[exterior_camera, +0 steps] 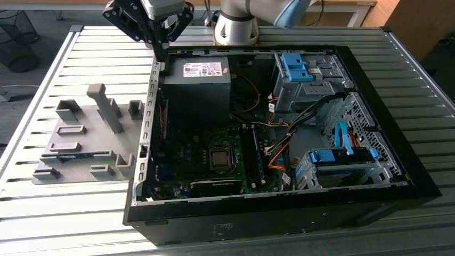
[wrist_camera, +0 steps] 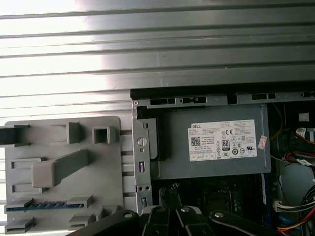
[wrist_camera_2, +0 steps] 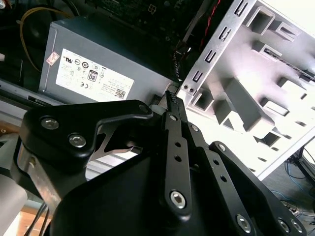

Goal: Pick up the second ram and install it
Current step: 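Reach for the second ram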

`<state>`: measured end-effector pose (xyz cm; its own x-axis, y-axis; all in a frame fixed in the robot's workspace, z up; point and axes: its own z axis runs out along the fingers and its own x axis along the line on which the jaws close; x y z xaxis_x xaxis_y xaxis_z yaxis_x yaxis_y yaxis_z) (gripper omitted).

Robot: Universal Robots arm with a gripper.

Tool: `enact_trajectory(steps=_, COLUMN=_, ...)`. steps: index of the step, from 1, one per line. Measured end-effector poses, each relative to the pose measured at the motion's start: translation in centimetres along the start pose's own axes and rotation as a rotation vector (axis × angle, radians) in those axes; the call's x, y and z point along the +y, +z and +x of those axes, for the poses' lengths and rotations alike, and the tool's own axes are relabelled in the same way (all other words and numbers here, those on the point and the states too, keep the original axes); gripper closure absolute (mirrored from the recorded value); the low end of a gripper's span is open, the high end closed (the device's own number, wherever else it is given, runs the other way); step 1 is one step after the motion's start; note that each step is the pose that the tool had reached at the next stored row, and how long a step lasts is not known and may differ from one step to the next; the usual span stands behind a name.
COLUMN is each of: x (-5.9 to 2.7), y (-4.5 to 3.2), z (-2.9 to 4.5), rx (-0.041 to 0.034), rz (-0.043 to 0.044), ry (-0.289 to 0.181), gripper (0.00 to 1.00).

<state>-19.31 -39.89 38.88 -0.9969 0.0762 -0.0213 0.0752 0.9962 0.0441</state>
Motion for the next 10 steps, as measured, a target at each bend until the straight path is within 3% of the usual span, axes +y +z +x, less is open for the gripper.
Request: enact_trajectory(steps=10, x=-0.05, y=0.01, z=0.67, rx=0.0000, rz=0.0000, ry=0.000, gripper=0.89)
